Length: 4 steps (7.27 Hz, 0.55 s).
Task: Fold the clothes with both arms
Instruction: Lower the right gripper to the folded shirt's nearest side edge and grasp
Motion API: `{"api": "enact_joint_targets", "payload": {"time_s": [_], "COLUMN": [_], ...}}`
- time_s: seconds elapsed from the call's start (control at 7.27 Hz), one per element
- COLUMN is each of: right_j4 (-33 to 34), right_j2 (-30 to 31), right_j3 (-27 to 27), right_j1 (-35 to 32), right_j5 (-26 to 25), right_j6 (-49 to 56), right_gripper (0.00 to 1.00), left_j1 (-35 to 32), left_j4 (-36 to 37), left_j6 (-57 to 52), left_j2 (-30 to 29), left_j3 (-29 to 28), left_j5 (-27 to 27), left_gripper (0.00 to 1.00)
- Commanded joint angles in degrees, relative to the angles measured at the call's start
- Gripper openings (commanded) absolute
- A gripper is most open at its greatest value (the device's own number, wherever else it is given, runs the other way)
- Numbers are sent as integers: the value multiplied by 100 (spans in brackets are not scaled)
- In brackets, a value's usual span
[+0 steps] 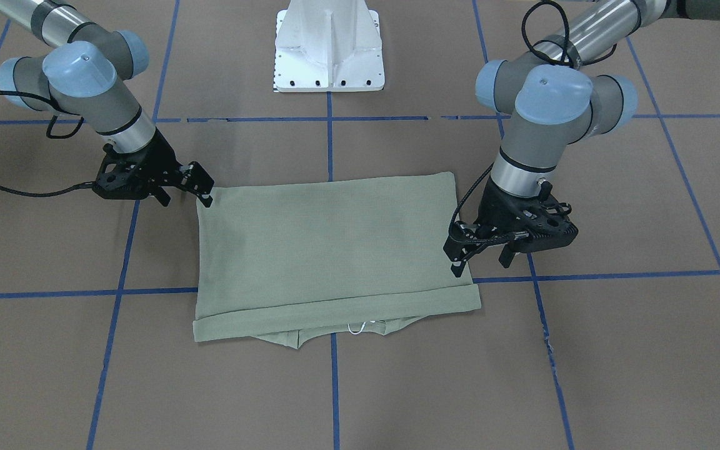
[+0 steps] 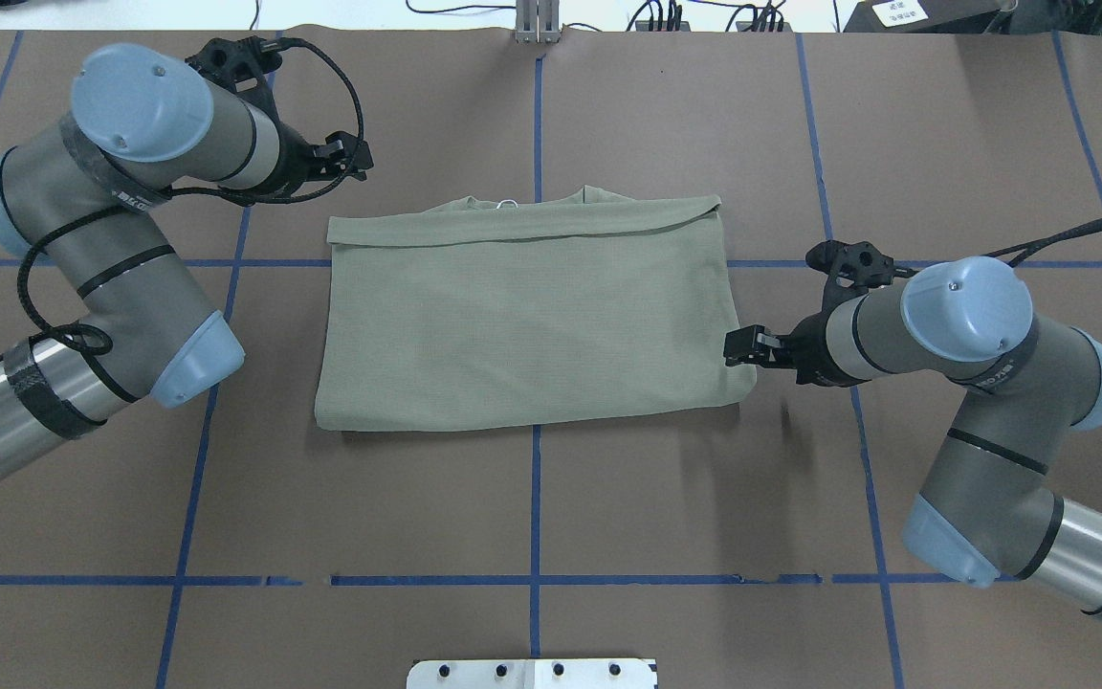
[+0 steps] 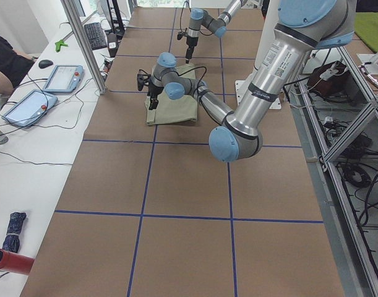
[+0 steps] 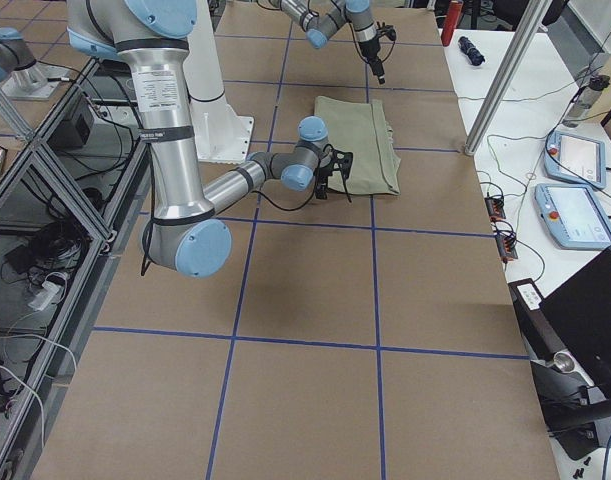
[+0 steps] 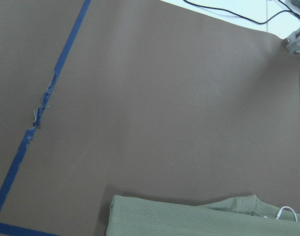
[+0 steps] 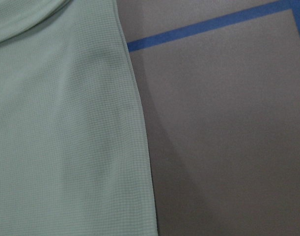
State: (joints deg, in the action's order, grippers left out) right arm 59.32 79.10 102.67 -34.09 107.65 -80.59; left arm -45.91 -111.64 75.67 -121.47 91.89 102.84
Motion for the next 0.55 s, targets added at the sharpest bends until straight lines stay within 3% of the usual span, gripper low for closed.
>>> {"api": "enact_joint_targets", "payload": {"time_s": [0.0, 0.14, 0.27, 0.41], "right_j4": [0, 0, 0, 9], "right_j2": [-35, -61, -62, -53], "right_j3": [-36, -28, -10, 7], "right_j1": [192, 210, 210, 202], "right_j5": [-95, -69, -43, 88], "right_j6": [-1, 8, 8, 8], "right_gripper": [58, 26, 0, 0], "left_j1": [3, 3, 3, 20], "left_j4": [-7, -7, -16, -24], "left_j6": [9, 9, 9, 9], "left_j2": [26, 44, 53, 53], "left_j3": [-4, -4, -13, -13], "left_j5": [-1, -1, -10, -19], "left_gripper": [100, 100, 100, 100]}}
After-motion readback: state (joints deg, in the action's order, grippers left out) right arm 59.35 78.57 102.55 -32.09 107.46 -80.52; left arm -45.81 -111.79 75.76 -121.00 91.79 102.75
